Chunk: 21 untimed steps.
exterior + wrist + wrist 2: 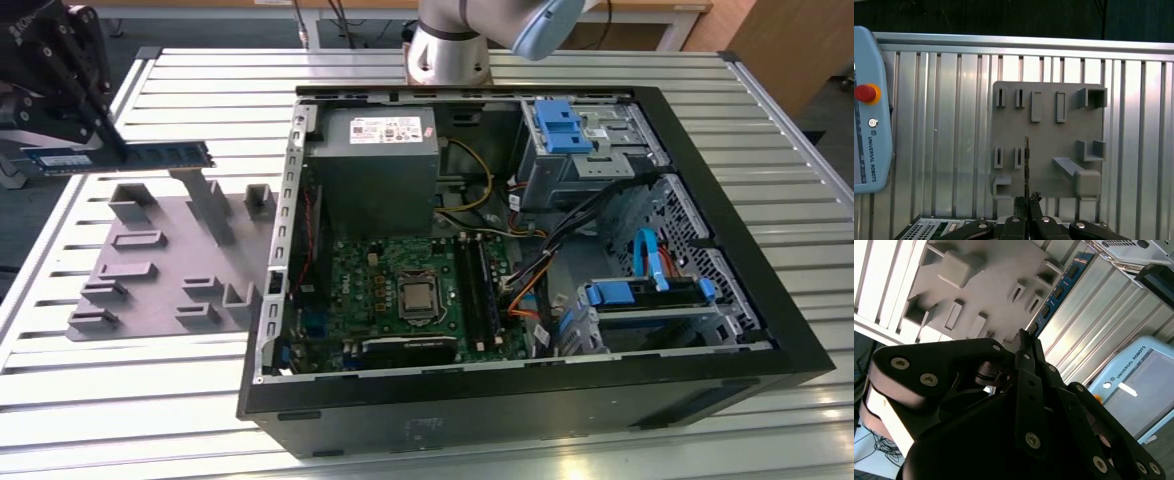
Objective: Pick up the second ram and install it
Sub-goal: 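Pick up the second ram and move it above second insertion slot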
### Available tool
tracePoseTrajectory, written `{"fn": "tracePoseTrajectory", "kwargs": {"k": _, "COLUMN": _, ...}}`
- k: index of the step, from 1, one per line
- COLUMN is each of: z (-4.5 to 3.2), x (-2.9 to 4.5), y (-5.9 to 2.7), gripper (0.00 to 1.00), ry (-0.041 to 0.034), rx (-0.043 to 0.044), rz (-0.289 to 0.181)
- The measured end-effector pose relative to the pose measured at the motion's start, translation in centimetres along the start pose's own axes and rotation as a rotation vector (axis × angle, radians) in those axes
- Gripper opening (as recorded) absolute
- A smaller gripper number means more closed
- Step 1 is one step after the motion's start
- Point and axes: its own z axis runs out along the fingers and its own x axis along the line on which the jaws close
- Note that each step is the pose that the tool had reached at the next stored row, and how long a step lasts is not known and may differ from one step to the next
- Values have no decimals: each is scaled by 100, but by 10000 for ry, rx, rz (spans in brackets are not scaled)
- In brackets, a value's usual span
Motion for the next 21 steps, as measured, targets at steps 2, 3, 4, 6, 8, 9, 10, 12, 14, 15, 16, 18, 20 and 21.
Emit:
{"fn": "tracePoseTrajectory", "kwargs": {"k": 2, "z": 0, "x": 0, "y": -12, "gripper": 14, "ry": 0, "rx": 1, "rz": 0}}
{"fn": "tracePoseTrajectory", "kwargs": {"k": 3, "z": 1, "x": 1, "y": -18, "gripper": 14, "ry": 0, "rx": 0, "rz": 0}}
{"fn": "tracePoseTrajectory", "kwargs": {"k": 4, "z": 0, "x": 0, "y": -24, "gripper": 14, "ry": 0, "rx": 0, "rz": 0}}
{"fn": "tracePoseTrajectory", "kwargs": {"k": 6, "z": 1, "x": 1, "y": -36, "gripper": 14, "ry": -1, "rx": 1, "rz": 0}}
{"fn": "tracePoseTrajectory", "kwargs": {"k": 8, "z": 0, "x": 1, "y": -47, "gripper": 14, "ry": 1, "rx": -1, "rz": 1}}
{"fn": "tracePoseTrajectory", "kwargs": {"k": 9, "z": 1, "x": 1, "y": -53, "gripper": 14, "ry": 0, "rx": 1, "rz": 0}}
{"fn": "tracePoseTrajectory", "kwargs": {"k": 10, "z": 1, "x": 1, "y": -59, "gripper": 14, "ry": -1, "rx": 1, "rz": 1}}
{"fn": "tracePoseTrajectory", "kwargs": {"k": 12, "z": 1, "x": 1, "y": -69, "gripper": 14, "ry": 0, "rx": 1, "rz": 1}}
{"fn": "tracePoseTrajectory", "kwargs": {"k": 14, "z": 1, "x": 1, "y": -79, "gripper": 14, "ry": 0, "rx": 1, "rz": 1}}
{"fn": "tracePoseTrajectory", "kwargs": {"k": 15, "z": 0, "x": 1, "y": -84, "gripper": 14, "ry": 0, "rx": 0, "rz": 1}}
{"fn": "tracePoseTrajectory", "kwargs": {"k": 16, "z": 1, "x": 2, "y": -90, "gripper": 14, "ry": 0, "rx": 0, "rz": 0}}
{"fn": "tracePoseTrajectory", "kwargs": {"k": 18, "z": 1, "x": 2, "y": -101, "gripper": 14, "ry": 0, "rx": 0, "rz": 0}}
{"fn": "tracePoseTrajectory", "kwargs": {"k": 20, "z": 1, "x": 2, "y": -112, "gripper": 14, "ry": 0, "rx": 1, "rz": 0}}
{"fn": "tracePoseTrajectory", "kwargs": {"k": 21, "z": 1, "x": 2, "y": -118, "gripper": 14, "ry": 0, "rx": 0, "rz": 1}}
